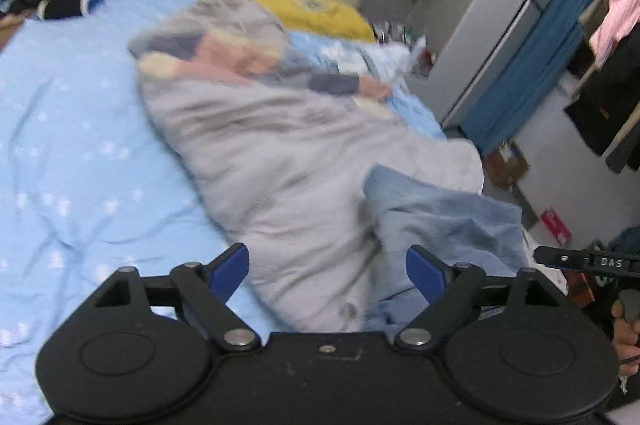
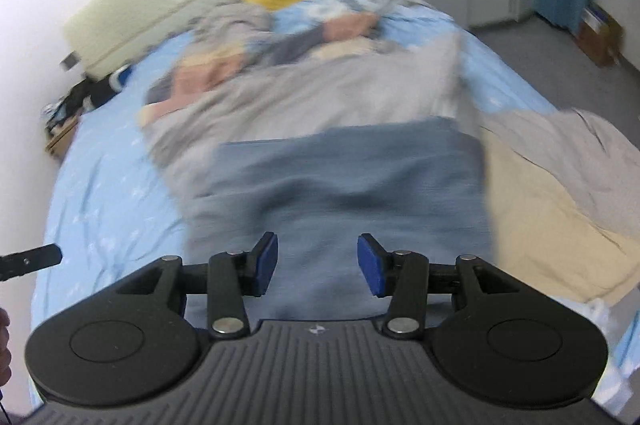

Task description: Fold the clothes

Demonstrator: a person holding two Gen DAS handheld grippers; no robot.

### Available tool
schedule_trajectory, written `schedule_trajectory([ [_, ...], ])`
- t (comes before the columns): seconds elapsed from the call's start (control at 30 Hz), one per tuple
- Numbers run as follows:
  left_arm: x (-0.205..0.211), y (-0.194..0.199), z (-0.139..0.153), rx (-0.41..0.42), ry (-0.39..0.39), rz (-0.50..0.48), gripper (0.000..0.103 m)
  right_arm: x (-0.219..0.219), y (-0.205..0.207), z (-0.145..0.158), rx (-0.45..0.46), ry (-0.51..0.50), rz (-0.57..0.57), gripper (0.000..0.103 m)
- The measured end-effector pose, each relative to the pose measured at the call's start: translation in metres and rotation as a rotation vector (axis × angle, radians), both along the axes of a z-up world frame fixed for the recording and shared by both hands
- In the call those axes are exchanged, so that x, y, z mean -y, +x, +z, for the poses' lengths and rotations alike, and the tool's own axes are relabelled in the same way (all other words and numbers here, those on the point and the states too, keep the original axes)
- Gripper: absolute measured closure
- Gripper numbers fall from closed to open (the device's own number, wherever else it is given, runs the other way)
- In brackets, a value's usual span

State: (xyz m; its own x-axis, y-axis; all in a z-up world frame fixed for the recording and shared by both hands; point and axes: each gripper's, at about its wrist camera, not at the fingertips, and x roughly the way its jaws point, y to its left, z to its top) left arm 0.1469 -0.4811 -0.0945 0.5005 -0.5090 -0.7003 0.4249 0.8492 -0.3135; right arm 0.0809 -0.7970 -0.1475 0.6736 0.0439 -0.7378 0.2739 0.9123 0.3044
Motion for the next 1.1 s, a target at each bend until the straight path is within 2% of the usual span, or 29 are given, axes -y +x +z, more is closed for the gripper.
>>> schedule_trajectory([
  [0.17, -0.090, -0.027, 0.033, 0.054, -0.013, 0.041, 0.015, -0.090, -0.011, 0.033, 0.059, -0.039, 0.062, 0.055],
  [0.37, -0.154, -0.062, 0.058, 0.116, 0.062, 0.110, 0.014, -0.189, -0.036, 0.053, 0.085, -0.022, 0.094, 0.055],
  [0.47, -0.186, -0.079, 0.070, 0.147, 0.099, 0.144, 0.013, -0.236, -0.042, 0.059, 0.090, -0.110, 0.159, 0.053],
  [0.5, -0.196, -0.085, 0.074, 0.157, 0.111, 0.156, 0.013, -0.249, -0.043, 0.059, 0.089, -0.107, 0.181, 0.052],
  [0.63, -0.239, -0.108, 0.090, 0.196, 0.160, 0.202, 0.011, -0.289, -0.052, 0.065, 0.100, -0.099, 0.251, 0.052],
  [0.73, -0.261, -0.120, 0.095, 0.169, 0.181, 0.256, 0.010, -0.316, -0.059, 0.073, 0.116, -0.102, 0.298, 0.049],
  [0.87, -0.299, -0.132, 0.100, 0.149, 0.134, 0.341, 0.006, -0.353, -0.068, 0.082, 0.137, -0.106, 0.361, 0.046],
  [0.93, -0.317, -0.137, 0.103, 0.152, 0.136, 0.369, 0.006, -0.371, -0.073, 0.087, 0.147, -0.108, 0.392, 0.046],
  [1.0, -0.334, -0.144, 0.107, 0.160, 0.160, 0.395, 0.005, -0.387, -0.078, 0.090, 0.157, -0.115, 0.393, 0.044],
  [1.1, -0.357, -0.154, 0.113, 0.182, 0.185, 0.386, 0.004, -0.411, -0.085, 0.095, 0.173, -0.127, 0.389, 0.041],
])
